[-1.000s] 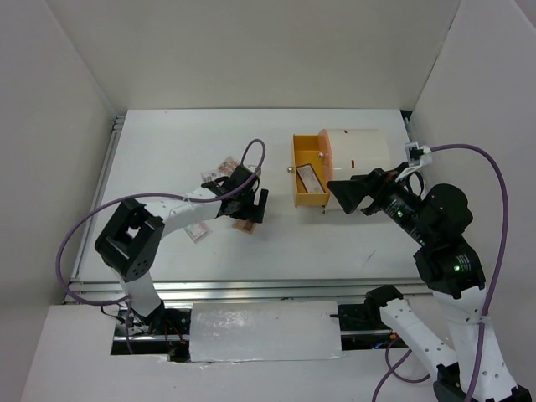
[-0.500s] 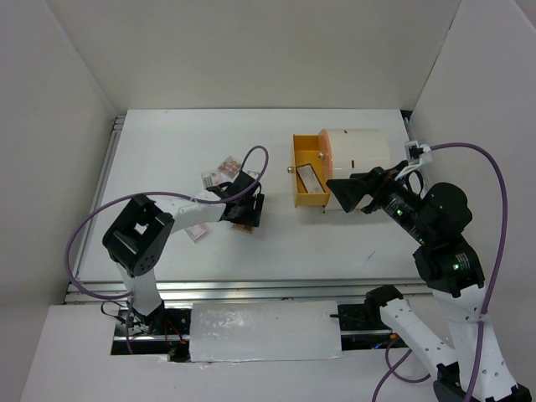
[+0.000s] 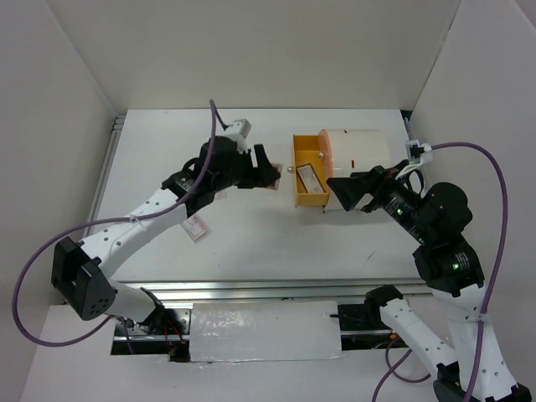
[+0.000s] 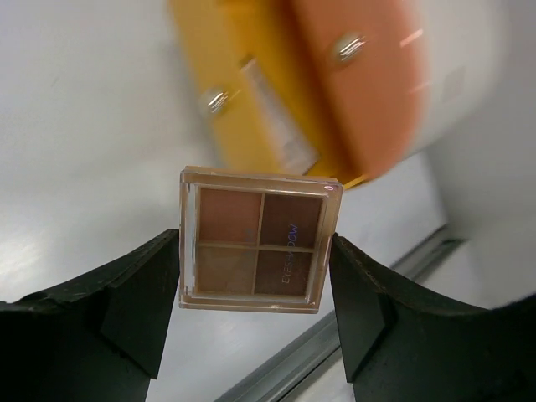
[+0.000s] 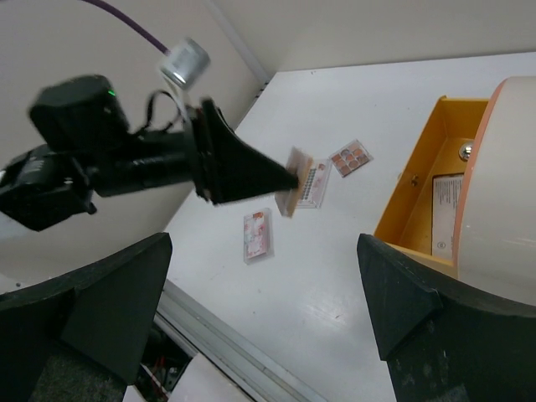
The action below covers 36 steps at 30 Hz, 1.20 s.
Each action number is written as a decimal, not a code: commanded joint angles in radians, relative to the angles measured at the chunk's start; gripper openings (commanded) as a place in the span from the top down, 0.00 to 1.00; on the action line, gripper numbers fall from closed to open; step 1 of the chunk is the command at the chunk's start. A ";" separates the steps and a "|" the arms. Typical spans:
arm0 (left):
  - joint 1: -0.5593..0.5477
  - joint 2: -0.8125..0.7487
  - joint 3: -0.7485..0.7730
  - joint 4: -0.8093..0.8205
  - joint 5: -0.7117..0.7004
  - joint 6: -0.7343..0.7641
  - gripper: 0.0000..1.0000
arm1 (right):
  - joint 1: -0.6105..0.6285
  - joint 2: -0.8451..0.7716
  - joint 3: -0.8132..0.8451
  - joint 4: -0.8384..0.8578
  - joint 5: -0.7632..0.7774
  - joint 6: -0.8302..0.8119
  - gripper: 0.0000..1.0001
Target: Organize the makeup
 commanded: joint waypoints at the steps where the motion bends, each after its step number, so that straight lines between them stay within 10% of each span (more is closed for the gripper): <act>1: -0.008 0.005 0.094 0.186 0.120 -0.113 0.46 | 0.008 0.012 -0.006 0.057 0.011 0.012 0.00; 17: -0.008 0.401 0.395 0.359 0.215 -0.319 0.44 | 0.008 0.014 0.003 0.037 0.035 0.008 0.00; 26: -0.006 0.463 0.440 0.299 0.217 -0.305 0.01 | 0.008 0.014 -0.003 0.040 0.031 0.008 0.00; 36: 0.009 0.415 0.423 0.271 0.164 -0.282 0.01 | 0.008 0.012 -0.001 0.033 0.040 0.003 0.00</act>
